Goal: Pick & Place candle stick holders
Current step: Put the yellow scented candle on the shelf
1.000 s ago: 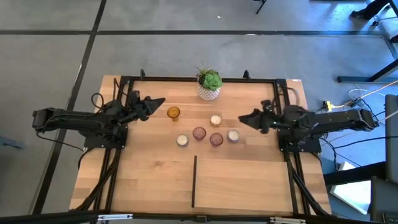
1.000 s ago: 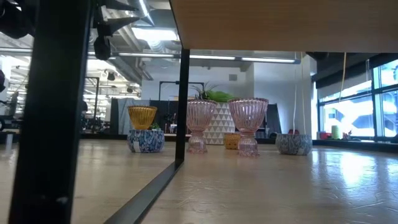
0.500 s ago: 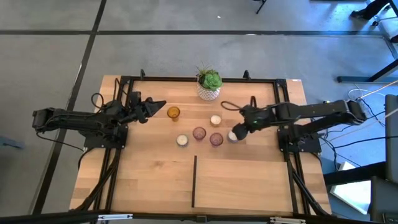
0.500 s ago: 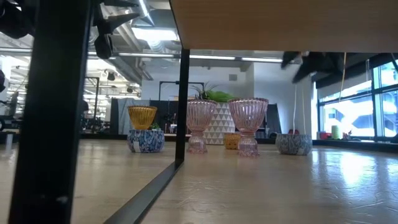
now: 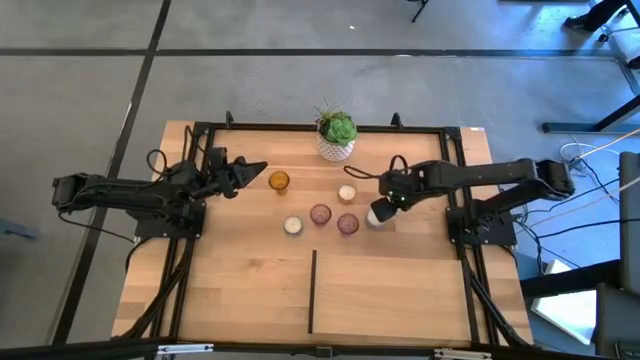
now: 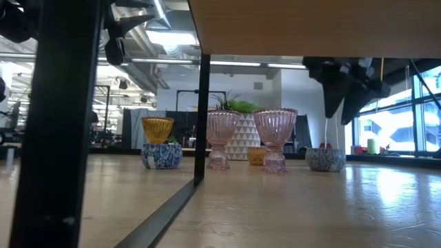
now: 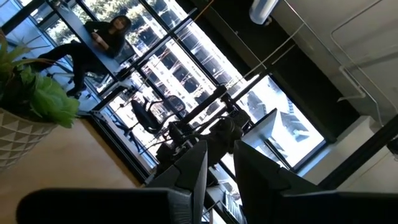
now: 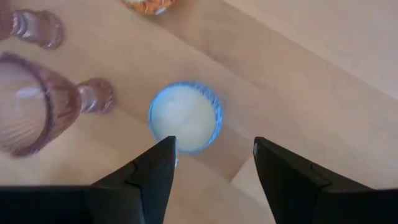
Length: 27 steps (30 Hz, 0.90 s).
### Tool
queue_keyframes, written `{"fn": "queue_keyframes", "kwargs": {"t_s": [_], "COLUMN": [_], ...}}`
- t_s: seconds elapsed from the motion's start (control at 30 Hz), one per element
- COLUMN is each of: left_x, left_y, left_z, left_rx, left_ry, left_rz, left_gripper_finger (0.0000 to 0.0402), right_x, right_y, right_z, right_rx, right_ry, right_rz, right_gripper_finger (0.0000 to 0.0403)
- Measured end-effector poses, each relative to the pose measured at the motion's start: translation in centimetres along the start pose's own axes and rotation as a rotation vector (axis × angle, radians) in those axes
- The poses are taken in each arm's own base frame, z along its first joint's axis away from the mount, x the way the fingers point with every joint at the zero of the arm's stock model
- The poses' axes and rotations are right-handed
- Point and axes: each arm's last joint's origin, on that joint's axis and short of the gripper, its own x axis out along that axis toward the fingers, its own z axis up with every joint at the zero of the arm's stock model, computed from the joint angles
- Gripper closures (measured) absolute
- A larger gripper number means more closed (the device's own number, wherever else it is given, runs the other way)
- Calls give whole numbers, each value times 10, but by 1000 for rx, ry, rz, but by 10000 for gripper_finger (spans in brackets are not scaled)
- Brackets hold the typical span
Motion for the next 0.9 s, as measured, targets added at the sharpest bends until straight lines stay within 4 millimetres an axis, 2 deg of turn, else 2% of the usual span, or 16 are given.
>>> {"fn": "queue_keyframes", "kwargs": {"t_s": [0.3,0.63,0.9], "left_x": [0,0,2], "left_y": [1,2,4], "left_z": [-1,-1,-3], "left_rx": [2,3,3], "left_ry": [8,10,21], "left_rz": [15,19,32], "left_gripper_finger": [331,334,336], "right_x": [20,31,47], "right_y": [2,13,12], "right_z": [19,47,59], "right_rx": [-21,49,86], "right_ry": [-25,-174,-183], "right_rz": [-1,155,156], "right_gripper_finger": [183,183,183]}}
